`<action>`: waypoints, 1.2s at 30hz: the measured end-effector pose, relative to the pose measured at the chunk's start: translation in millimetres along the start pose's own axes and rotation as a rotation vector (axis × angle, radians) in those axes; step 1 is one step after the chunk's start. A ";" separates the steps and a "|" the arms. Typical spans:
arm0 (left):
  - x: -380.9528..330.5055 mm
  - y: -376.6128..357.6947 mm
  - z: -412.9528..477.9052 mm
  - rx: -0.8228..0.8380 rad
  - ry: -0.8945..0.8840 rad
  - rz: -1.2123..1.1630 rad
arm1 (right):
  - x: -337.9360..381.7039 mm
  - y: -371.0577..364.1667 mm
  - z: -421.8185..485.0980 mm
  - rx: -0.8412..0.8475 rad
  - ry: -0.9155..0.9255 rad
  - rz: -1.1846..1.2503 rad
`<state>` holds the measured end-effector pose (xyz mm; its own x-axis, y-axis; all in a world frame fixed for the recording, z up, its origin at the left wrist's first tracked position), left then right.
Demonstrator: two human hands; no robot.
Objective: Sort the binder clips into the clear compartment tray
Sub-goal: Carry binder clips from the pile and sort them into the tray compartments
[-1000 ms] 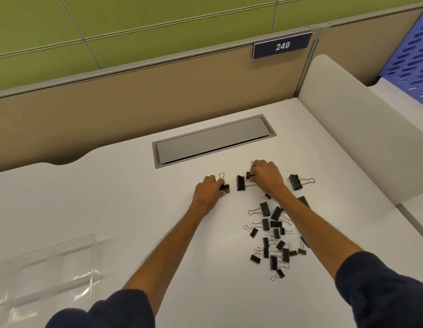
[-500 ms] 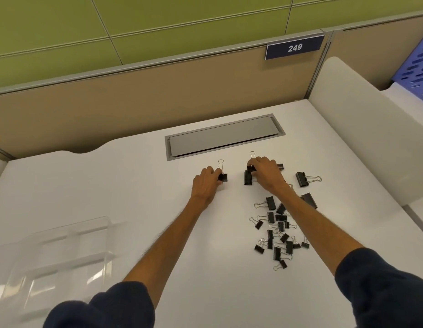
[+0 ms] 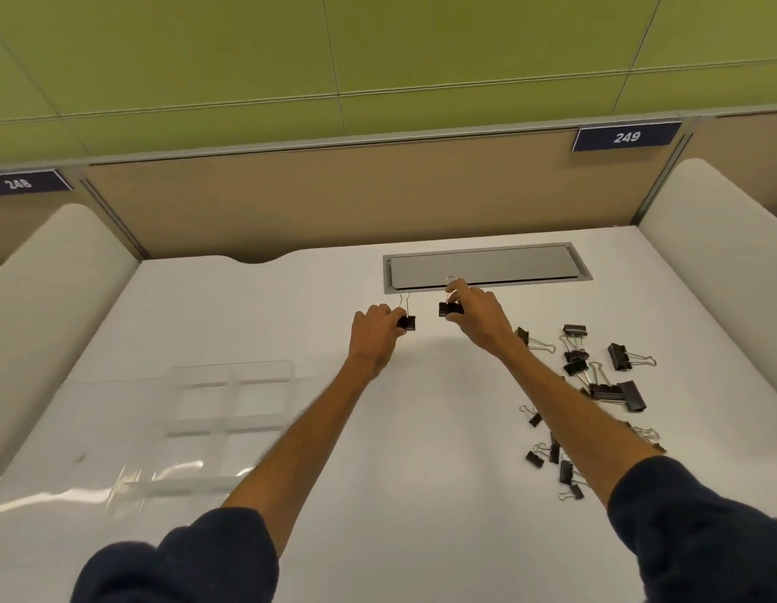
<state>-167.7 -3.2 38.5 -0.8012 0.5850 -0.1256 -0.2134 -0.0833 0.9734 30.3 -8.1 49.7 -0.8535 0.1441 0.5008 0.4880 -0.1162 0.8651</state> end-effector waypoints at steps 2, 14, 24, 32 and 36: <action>22.9 8.7 -18.2 0.005 0.024 0.013 | 26.2 -12.1 -5.3 0.016 0.009 0.027; 155.7 48.5 -140.6 0.066 0.122 0.119 | 177.7 -110.4 -42.8 0.108 0.129 0.048; 246.6 64.6 -236.1 0.093 0.266 0.087 | 283.9 -187.7 -75.6 0.177 0.268 0.051; 284.3 63.4 -286.8 0.142 0.270 0.045 | 322.5 -232.7 -104.9 0.238 0.406 0.071; 288.8 64.3 -290.7 0.141 0.222 0.001 | 326.3 -249.3 -116.8 0.256 0.474 0.048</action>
<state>-575.4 -74.2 9.1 -0.9080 0.3919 -0.1481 -0.1447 0.0383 0.9887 -391.2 -46.9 -6.0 -0.7894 -0.3217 0.5228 0.5065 0.1399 0.8508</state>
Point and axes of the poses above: each hand's wrist, its own z-axis towards the middle knuckle, its own y-axis out of the back of the hand, x = y × z, the point moved 3 cm from there along z, towards the middle knuckle, and after that the axes turned 14 degrees about -y, right-handed, at the moved point
